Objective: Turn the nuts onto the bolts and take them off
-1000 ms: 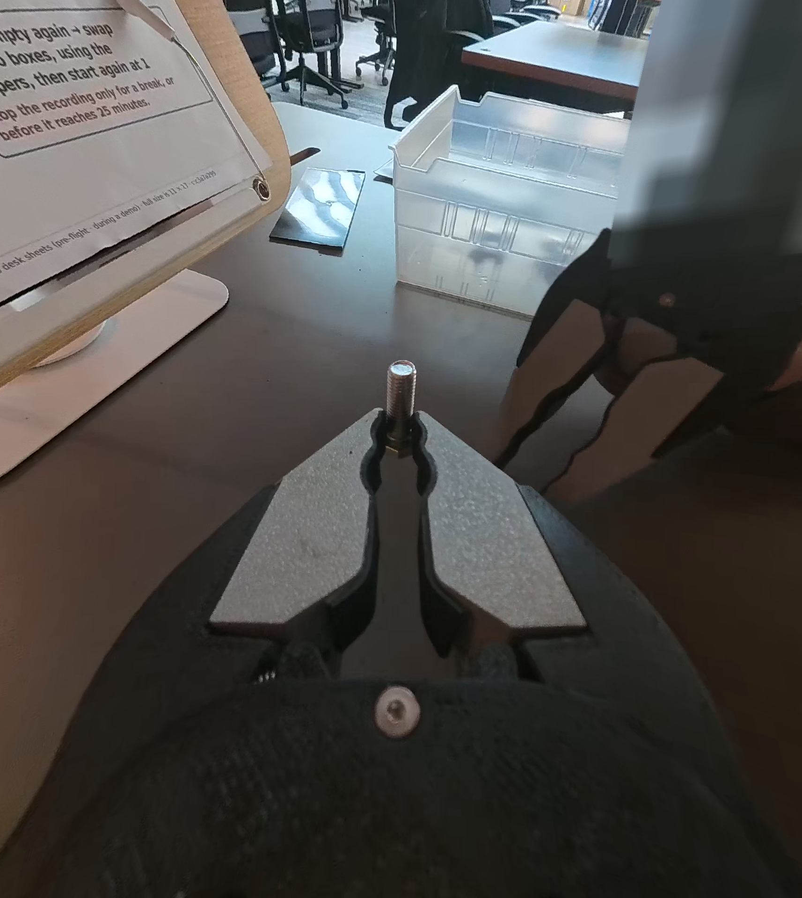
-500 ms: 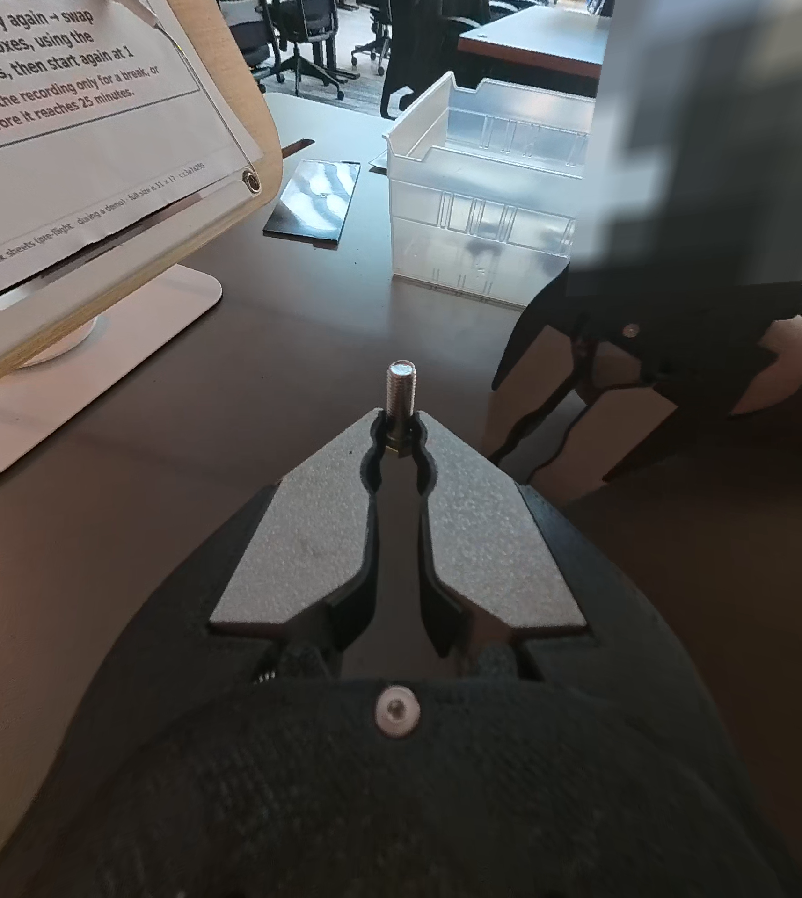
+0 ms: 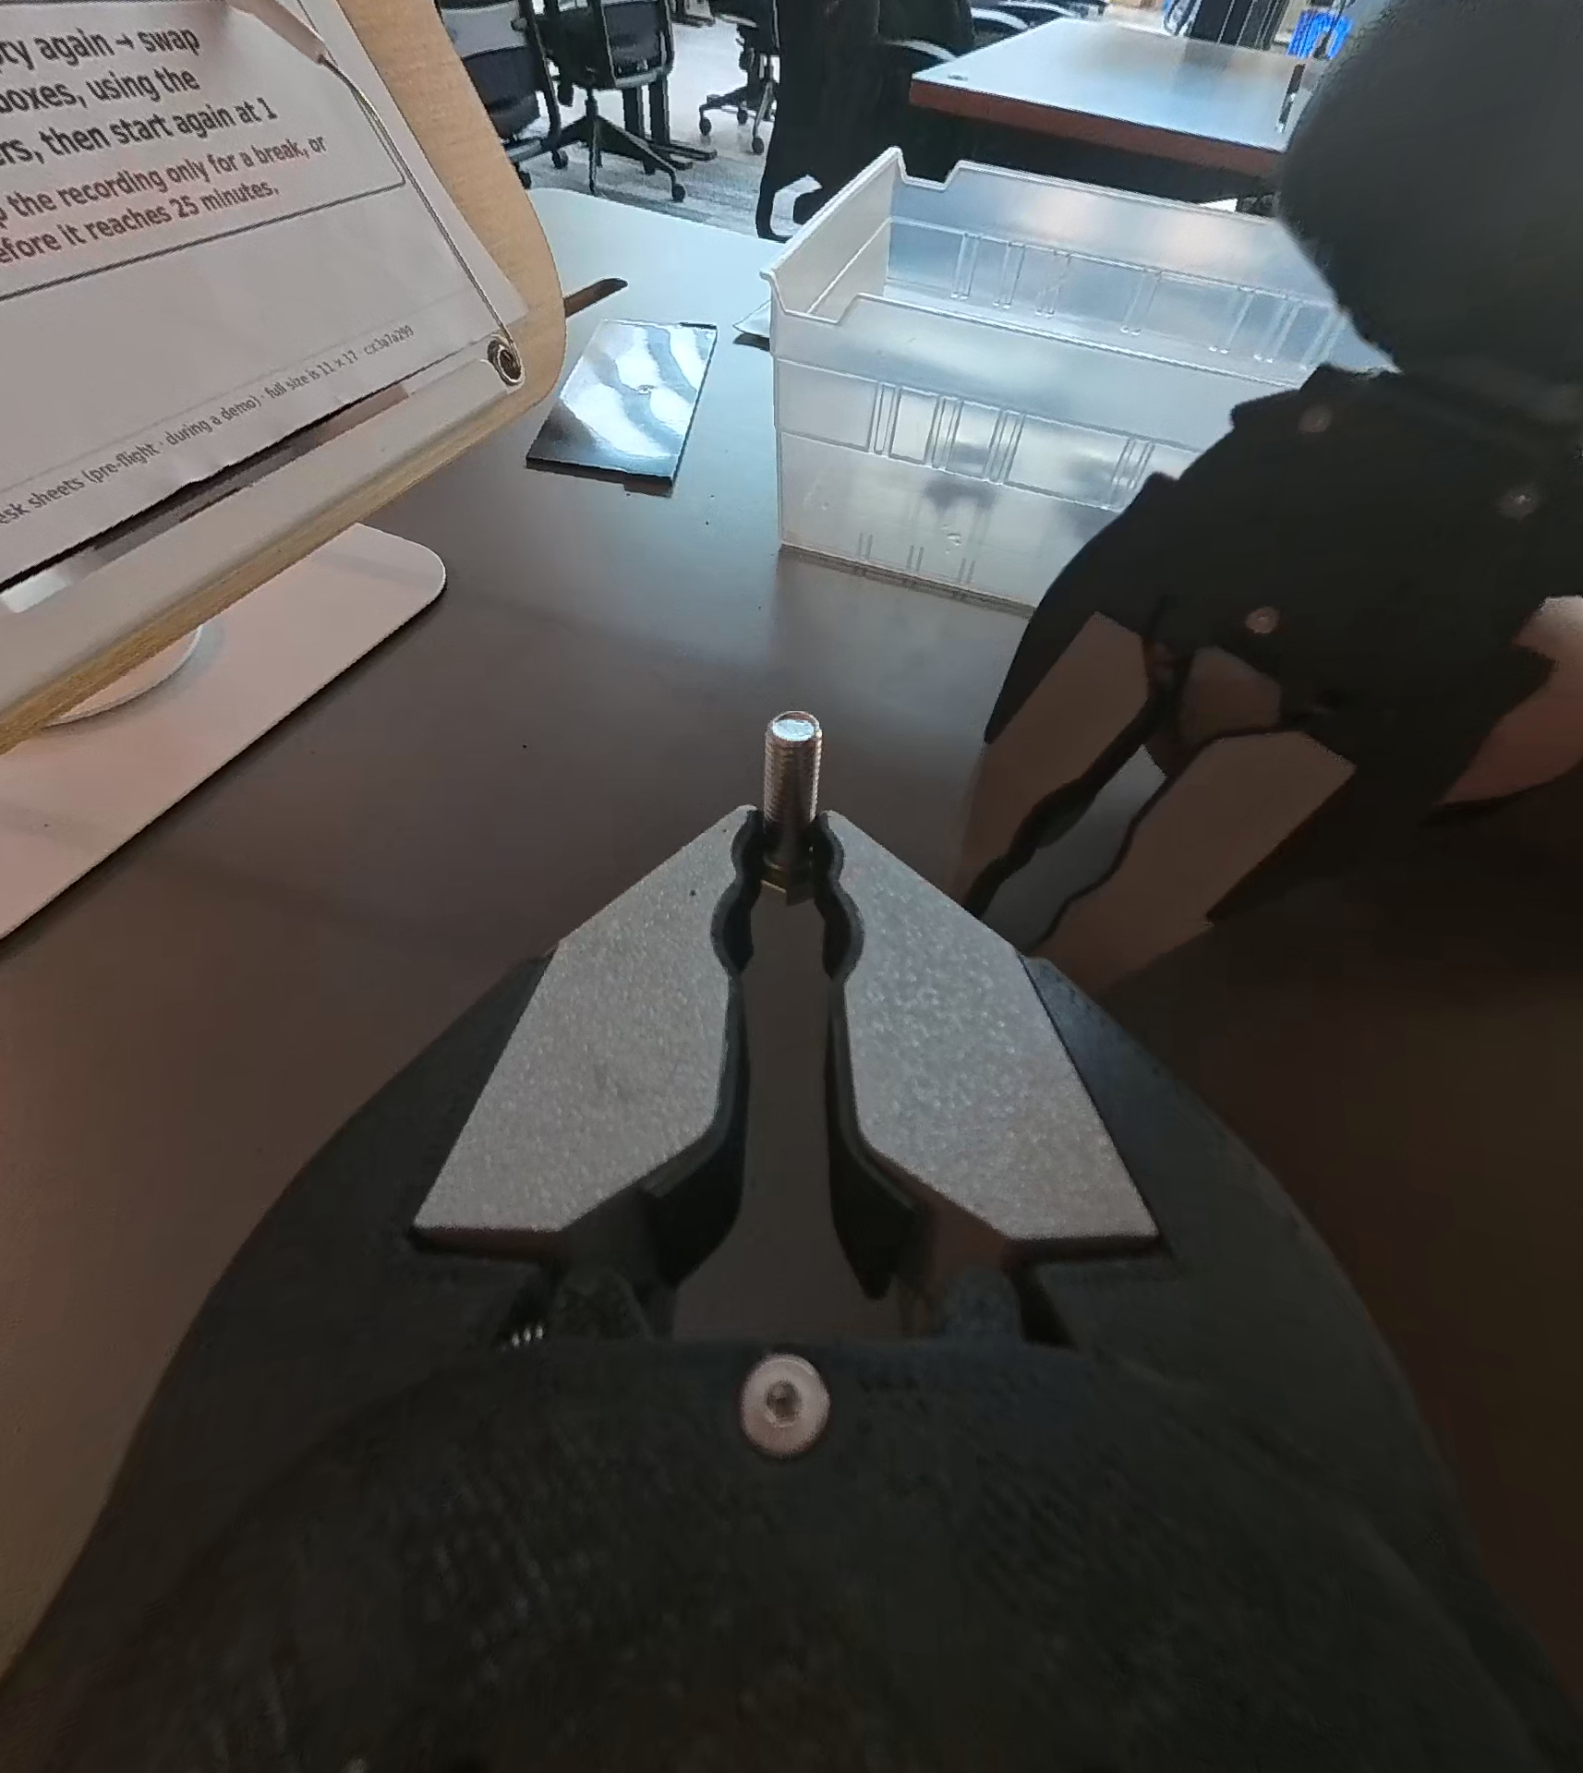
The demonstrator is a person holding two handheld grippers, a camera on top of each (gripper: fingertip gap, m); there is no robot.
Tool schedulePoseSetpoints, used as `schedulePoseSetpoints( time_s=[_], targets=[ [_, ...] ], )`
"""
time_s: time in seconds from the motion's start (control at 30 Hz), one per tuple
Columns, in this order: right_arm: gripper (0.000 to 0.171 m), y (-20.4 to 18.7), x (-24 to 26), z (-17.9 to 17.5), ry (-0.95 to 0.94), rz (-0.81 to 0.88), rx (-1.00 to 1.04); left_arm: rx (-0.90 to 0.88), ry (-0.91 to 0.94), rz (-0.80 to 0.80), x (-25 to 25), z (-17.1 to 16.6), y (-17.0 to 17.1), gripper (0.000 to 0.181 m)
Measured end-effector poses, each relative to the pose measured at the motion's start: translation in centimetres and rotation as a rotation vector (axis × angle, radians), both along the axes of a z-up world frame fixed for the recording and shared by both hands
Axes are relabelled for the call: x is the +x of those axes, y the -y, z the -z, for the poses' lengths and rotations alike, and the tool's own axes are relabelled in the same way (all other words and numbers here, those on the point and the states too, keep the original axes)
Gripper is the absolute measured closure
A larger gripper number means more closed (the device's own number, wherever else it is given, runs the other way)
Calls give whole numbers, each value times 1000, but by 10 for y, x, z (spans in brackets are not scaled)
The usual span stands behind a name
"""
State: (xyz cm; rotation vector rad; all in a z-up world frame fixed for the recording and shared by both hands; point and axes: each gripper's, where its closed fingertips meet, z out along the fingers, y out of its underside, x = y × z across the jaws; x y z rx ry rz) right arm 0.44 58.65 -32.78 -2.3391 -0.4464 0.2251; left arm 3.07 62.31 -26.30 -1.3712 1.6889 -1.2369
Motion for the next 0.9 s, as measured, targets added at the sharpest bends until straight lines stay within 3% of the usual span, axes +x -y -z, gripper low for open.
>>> schedulePoseSetpoints(
  time_s=[0.9],
  targets=[
    [157,1,13,7,45,50,-14,0,-2,3,0,1,1,173]
  ],
)
